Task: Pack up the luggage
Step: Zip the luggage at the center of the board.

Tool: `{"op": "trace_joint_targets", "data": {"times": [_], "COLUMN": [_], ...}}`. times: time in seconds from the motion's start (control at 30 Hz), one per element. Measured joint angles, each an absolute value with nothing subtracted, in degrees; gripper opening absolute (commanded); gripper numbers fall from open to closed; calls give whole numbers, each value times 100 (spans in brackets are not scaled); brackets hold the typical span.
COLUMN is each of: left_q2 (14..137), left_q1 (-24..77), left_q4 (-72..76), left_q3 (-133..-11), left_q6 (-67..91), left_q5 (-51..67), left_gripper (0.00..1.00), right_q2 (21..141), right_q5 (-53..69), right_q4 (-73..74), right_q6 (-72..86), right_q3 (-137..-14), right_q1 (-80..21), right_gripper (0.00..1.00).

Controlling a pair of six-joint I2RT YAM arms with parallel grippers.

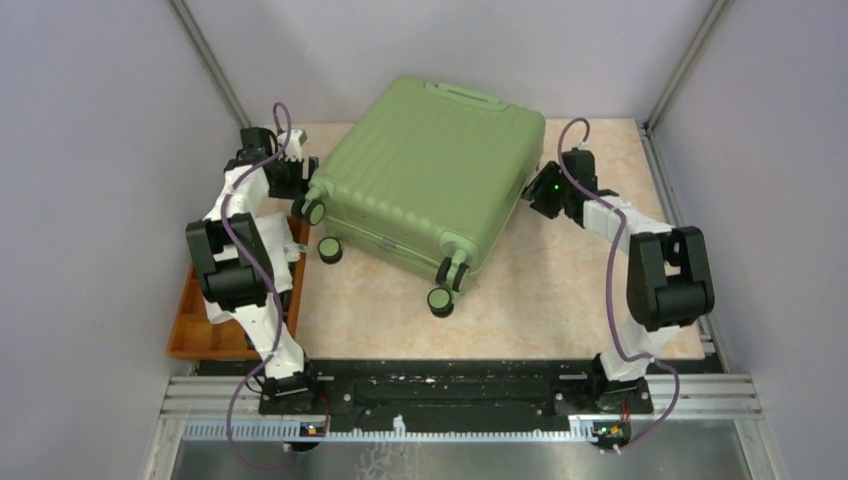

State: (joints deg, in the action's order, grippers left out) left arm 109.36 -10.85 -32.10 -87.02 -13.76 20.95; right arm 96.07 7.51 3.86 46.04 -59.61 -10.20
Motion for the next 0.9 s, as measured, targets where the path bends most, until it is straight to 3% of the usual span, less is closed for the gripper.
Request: {"op": "trace_joint_targets", "data": {"times": [0.33, 0.53, 0.6, 0.7, 0.9], "left_q2": [10160, 9483, 9397, 9233, 8460], "left_q1": [-779, -449, -368, -469, -1313], "left_q4": [-2707, -3173, -3426, -3715, -4375], "left_q3": [-7634, -6936, -6914, -6921, -7411], "left_q6": [-1839, -1833, -1848, -1927, -2244], "left_q5": [2298, 2482, 2495, 2598, 2921], "left_gripper": [79, 88, 95, 98, 99], "right_q2": [11264, 12418, 12514, 12267, 10372], "right_q5": [1039, 1149, 1127, 919, 541], "right_q4": [1083, 1391, 1437, 1347, 1114], "right_q6": [4191, 4084, 3997, 3758, 3520], "right_q3": [-8274, -10027, -10256, -9966, -7428], "right_q1": [-609, -526, -528, -532, -440], "right_gripper": [44, 45, 51, 60, 92]}}
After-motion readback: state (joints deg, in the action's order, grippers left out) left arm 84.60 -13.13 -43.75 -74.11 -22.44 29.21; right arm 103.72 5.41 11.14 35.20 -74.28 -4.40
